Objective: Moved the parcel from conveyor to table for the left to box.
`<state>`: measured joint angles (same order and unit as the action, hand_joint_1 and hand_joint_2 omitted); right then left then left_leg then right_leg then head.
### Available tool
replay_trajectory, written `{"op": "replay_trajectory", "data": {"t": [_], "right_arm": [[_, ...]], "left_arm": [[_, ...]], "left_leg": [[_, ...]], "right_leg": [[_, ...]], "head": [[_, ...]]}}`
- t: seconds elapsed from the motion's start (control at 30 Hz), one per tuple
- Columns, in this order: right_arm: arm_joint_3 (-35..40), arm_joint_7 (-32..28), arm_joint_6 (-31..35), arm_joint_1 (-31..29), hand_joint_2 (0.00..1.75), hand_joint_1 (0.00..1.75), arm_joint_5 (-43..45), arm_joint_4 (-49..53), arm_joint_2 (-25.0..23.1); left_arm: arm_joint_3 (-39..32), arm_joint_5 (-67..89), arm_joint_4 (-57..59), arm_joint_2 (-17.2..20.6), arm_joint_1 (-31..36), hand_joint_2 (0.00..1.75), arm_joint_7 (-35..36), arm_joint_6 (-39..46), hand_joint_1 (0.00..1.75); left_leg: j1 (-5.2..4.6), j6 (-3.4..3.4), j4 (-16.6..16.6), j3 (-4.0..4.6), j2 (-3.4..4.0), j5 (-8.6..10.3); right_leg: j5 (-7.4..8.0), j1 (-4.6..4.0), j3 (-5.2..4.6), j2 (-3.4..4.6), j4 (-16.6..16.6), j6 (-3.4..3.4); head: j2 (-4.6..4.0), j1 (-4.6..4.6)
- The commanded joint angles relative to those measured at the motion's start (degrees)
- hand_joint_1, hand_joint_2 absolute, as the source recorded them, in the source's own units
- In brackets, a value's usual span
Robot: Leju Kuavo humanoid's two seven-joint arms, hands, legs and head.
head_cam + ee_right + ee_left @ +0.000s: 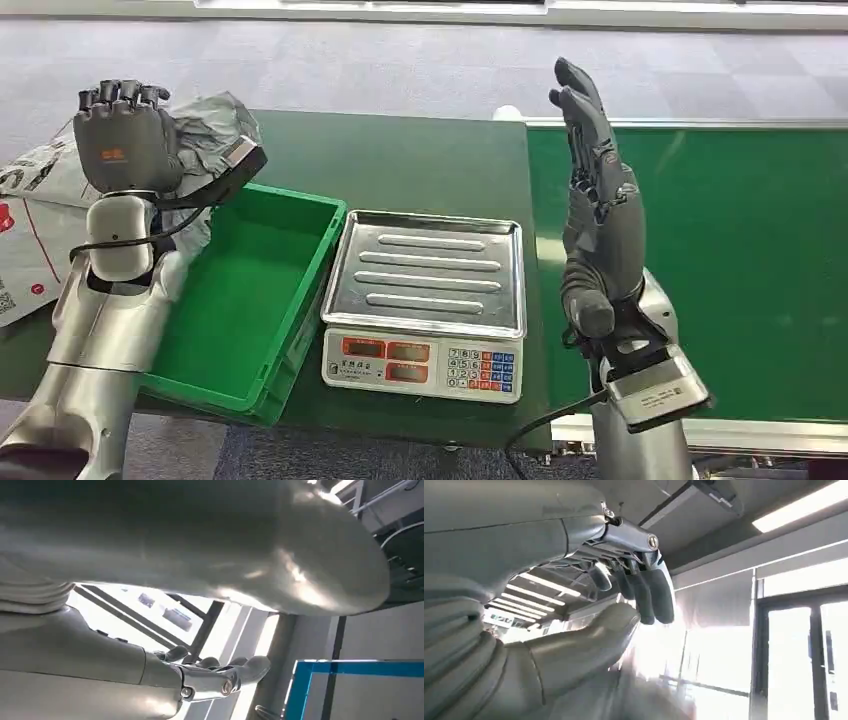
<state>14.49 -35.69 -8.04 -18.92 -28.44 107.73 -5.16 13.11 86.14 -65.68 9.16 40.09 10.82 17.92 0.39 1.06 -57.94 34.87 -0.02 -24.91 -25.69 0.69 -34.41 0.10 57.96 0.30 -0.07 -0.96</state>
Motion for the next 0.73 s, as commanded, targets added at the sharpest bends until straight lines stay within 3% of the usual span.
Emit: {"op": "replay_trajectory", "data": {"t": [0.03,0.13,0.23,0.27,0.3,0.4,0.43,0.47,0.53,0.57,0.6,0.67,0.7,0.73], "right_arm": [[-0.3,-0.8,-1.1,-2.2,0.0,0.0,0.5,-2.1,-0.3],[0.4,-1.5,-2.3,-4.9,0.0,0.0,1.3,-5.1,-1.0],[0.7,-1.4,-2.1,-6.0,0.0,0.0,1.6,-5.8,-0.9],[0.7,-1.2,-1.9,-6.2,0.0,0.0,1.6,-5.5,-0.9],[0.5,-1.0,-1.8,-6.2,0.0,0.0,1.6,-5.2,-0.9],[0.0,-0.4,-1.3,-4.1,0.0,0.0,1.2,-3.4,-0.2],[-0.5,-0.5,-0.1,-2.2,0.0,0.0,0.4,-2.2,0.3],[-0.6,-0.8,0.2,-1.1,0.0,0.0,0.3,-1.5,0.6],[-0.7,-1.1,1.5,0.1,0.0,0.0,-0.3,-0.4,1.3],[-0.7,-1.0,1.5,0.2,0.0,0.0,-0.3,-0.2,1.5],[-0.8,-0.9,1.7,0.1,0.0,0.0,-0.2,-0.1,1.8],[-0.8,-0.7,2.0,-0.2,0.0,0.0,0.0,-0.4,1.6],[-0.4,-0.5,2.3,-1.0,0.0,0.0,0.2,-1.4,1.2],[0.1,-0.3,2.7,-1.4,0.0,0.0,0.3,-2.0,1.1]], "left_arm": [[13.7,3.9,9.2,3.9,4.6,1.75,2.7,-15.0,1.75],[24.5,3.9,35.3,-0.7,7.7,1.75,3.3,-12.3,1.75],[27.7,3.9,45.0,-2.9,7.0,1.75,3.8,-11.0,1.75],[26.6,3.3,47.9,-4.0,6.2,1.75,2.7,-11.3,0.0],[26.1,3.1,48.4,-4.3,5.8,0.0,2.9,-11.1,0.0],[23.5,2.9,46.9,-5.3,5.9,0.0,3.3,-4.3,0.0],[17.0,-0.9,41.1,-5.9,5.9,0.0,-0.1,10.8,0.0],[15.2,-0.4,40.0,-6.4,7.4,0.0,-1.0,13.7,0.0],[1.3,-14.7,19.3,-8.4,3.3,0.0,-15.7,22.1,0.0],[0.0,-15.4,14.5,-8.4,3.7,0.0,-16.6,18.9,0.0],[-4.1,-19.3,-0.5,-9.1,1.4,0.0,-18.2,12.4,0.0],[-11.2,-38.7,-17.2,-12.7,-1.7,0.0,-29.1,15.7,0.0],[-14.9,-61.2,-28.4,-14.0,-5.2,0.0,-37.7,11.8,0.0],[-16.6,-71.2,-34.7,-15.2,-7.0,1.75,-39.4,6.9,0.0]], "left_leg": [[0.04,0.0,0.0,-0.04,-0.03,0.01],[-0.01,-0.01,0.1,-0.19,-0.2,0.1],[-0.1,-0.03,0.2,-0.34,-0.14,0.07],[-0.04,-0.03,0.2,-0.34,-0.08,0.1],[-0.05,0.01,0.1,-0.36,0.01,0.06],[-0.03,0.02,0.1,-0.28,0.15,0.04],[0.0,0.01,0.2,-0.33,0.14,0.05],[0.06,0.05,0.0,-0.15,0.09,0.03],[0.06,0.05,0.0,-0.01,-0.12,0.07],[0.1,0.04,-0.1,0.07,-0.27,0.08],[0.12,0.0,0.1,-0.08,-0.42,0.09],[0.13,-0.01,-0.3,0.4,-0.5,0.04],[0.14,-0.02,-0.3,0.59,-0.48,0.04],[0.14,-0.04,-0.3,0.49,-0.34,-0.01]], "right_leg": [[0.0,-0.06,0.05,-0.03,0.0,-0.03],[0.01,-0.03,0.22,-0.22,-0.1,-0.04],[-0.01,0.07,0.3,-0.16,-0.1,0.0],[0.05,0.0,0.32,-0.11,-0.2,-0.01],[0.04,0.02,0.3,0.0,-0.1,0.01],[0.11,-0.01,0.19,0.19,-0.1,0.01],[0.13,-0.03,0.26,0.16,-0.2,0.01],[0.12,-0.08,0.11,0.09,-0.1,-0.01],[0.09,-0.09,0.04,-0.13,-0.1,-0.01],[0.07,-0.12,0.01,-0.27,-0.1,-0.01],[0.04,-0.16,0.24,-0.44,-0.2,-0.02],[-0.01,-0.19,-0.19,-0.5,0.1,0.02],[0.03,-0.18,-0.34,-0.46,0.1,0.09],[0.03,-0.19,-0.29,-0.31,0.0,0.09]], "head": [[0.0,0.0],[0.0,0.0],[0.0,0.0],[0.0,0.0],[0.0,0.0],[0.0,0.02],[0.0,0.0],[0.0,0.02],[0.0,0.02],[0.0,0.0],[0.0,0.02],[0.0,0.0],[0.0,0.04],[0.0,0.02]]}}
